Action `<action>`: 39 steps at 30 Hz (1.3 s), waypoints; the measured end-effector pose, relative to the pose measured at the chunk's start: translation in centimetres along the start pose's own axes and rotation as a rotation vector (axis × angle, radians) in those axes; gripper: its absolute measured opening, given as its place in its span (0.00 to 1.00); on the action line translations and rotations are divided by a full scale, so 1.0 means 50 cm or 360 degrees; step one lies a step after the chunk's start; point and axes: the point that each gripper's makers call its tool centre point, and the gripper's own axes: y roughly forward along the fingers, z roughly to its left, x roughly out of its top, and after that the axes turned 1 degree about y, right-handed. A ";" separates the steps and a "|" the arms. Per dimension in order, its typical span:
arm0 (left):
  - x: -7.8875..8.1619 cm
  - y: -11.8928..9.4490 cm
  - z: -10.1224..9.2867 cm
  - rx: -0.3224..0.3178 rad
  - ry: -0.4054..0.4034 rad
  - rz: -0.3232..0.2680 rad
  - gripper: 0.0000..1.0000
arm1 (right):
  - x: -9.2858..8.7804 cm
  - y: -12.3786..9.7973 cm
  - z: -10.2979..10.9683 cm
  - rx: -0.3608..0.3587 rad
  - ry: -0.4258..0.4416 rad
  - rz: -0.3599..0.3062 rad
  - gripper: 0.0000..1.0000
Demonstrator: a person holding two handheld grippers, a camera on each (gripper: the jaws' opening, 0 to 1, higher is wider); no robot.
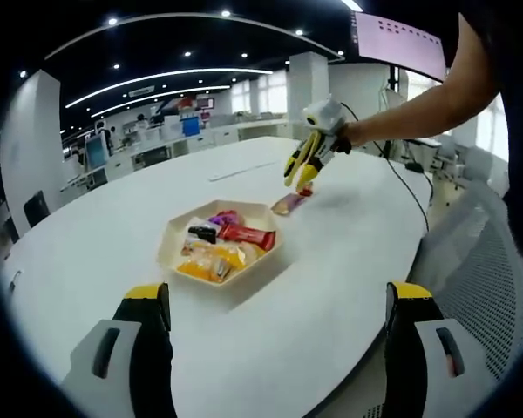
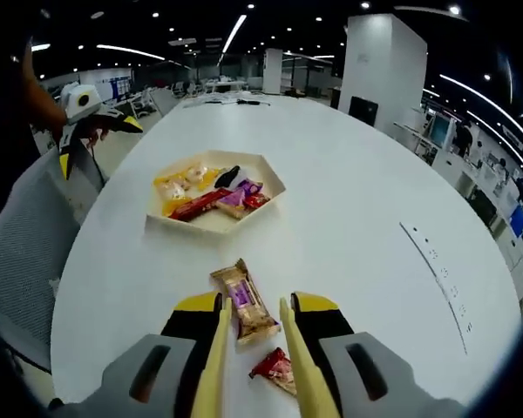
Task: Place the target food into the container with the food tongs after gripping and lifting it, then release it inside without dropping or visibly crushing the food.
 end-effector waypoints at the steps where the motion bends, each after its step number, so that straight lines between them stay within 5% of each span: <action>1: 0.000 0.000 0.000 -0.0002 -0.0001 0.0001 0.99 | -0.002 0.002 0.001 0.0005 -0.0002 0.0005 0.30; 19: -0.005 0.002 -0.005 -0.0019 0.0002 0.0018 0.97 | -0.032 0.042 -0.002 0.0011 -0.0099 0.0143 0.29; 39: 0.012 -0.004 0.000 -0.0009 -0.0045 -0.0055 1.00 | -0.018 0.030 0.004 -0.0020 0.0071 0.0169 0.24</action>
